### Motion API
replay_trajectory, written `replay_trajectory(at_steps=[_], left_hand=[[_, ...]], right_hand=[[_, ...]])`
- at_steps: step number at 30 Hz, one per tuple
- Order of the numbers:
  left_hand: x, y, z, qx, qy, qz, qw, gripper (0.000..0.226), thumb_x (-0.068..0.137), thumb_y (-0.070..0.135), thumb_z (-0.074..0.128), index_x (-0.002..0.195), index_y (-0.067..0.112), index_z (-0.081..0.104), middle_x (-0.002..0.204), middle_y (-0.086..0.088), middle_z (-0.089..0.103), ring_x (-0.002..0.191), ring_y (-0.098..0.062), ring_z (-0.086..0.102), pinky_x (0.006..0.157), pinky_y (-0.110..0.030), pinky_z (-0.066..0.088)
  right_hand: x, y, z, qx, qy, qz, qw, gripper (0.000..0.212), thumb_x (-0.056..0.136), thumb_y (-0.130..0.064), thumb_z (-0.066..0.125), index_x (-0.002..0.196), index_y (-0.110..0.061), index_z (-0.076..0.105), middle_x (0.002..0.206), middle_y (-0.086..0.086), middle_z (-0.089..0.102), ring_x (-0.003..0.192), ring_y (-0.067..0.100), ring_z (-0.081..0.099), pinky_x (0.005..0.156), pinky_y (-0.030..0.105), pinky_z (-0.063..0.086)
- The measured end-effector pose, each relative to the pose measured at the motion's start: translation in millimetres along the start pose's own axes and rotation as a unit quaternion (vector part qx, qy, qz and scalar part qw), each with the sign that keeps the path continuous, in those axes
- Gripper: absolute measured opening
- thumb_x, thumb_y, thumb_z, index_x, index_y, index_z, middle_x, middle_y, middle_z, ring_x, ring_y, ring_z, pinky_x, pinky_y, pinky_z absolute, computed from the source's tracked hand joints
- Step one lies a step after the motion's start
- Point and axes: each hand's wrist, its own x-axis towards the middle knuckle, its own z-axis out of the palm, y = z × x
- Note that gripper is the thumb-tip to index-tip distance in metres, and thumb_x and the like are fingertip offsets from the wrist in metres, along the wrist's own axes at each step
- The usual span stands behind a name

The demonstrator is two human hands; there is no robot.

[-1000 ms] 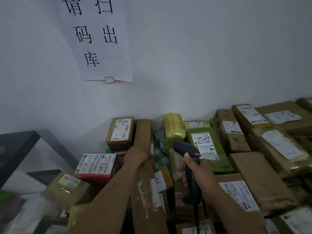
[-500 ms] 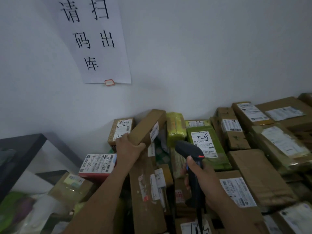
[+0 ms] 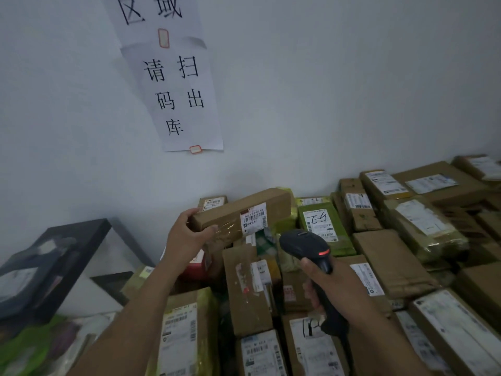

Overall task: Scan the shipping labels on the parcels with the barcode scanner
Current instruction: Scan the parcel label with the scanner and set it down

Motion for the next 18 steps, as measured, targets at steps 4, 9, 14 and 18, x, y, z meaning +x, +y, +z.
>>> replay_trajectory(at_steps=[4, 9, 14, 18], left_hand=[[-11, 3, -17, 0.002, -0.004, -0.002, 1.0, 0.065, 0.084, 0.03, 0.077, 0.14, 0.019, 0.046, 0.133, -0.007, 0.055, 0.111, -0.023, 0.058, 0.084, -0.031, 0.056], [-22, 5, -29, -0.004, -0.006, 0.0, 1.0, 0.065, 0.084, 0.031, 0.076, 0.14, 0.019, 0.045, 0.129, -0.004, 0.056, 0.109, -0.023, 0.058, 0.094, -0.041, 0.055], [-31, 7, -39, -0.006, -0.004, 0.001, 1.0, 0.065, 0.084, 0.03, 0.077, 0.139, 0.019, 0.046, 0.124, -0.001, 0.054, 0.109, -0.023, 0.057, 0.095, -0.041, 0.054], [-35, 7, -43, -0.011, -0.003, 0.009, 1.0, 0.064, 0.084, 0.031, 0.077, 0.138, 0.018, 0.046, 0.122, -0.001, 0.055, 0.107, -0.023, 0.058, 0.094, -0.042, 0.054]], right_hand=[[-22, -12, -4, -0.011, 0.001, -0.008, 1.0, 0.038, 0.092, -0.038, 0.059, 0.073, -0.005, 0.061, 0.047, 0.004, 0.06, 0.038, 0.014, 0.053, 0.041, 0.022, 0.045], [-42, -25, -6, -0.006, -0.01, -0.01, 1.0, 0.042, 0.092, -0.038, 0.059, 0.072, -0.001, 0.059, 0.046, 0.004, 0.059, 0.037, 0.015, 0.052, 0.041, 0.022, 0.044], [-53, -32, 0, -0.033, -0.013, -0.009, 0.999, 0.046, 0.093, -0.04, 0.058, 0.07, 0.0, 0.059, 0.046, 0.003, 0.058, 0.038, 0.015, 0.052, 0.043, 0.022, 0.046], [-57, -36, 6, -0.033, -0.006, -0.008, 0.999, 0.038, 0.094, -0.035, 0.058, 0.072, -0.004, 0.059, 0.047, 0.003, 0.06, 0.037, 0.014, 0.052, 0.041, 0.023, 0.046]])
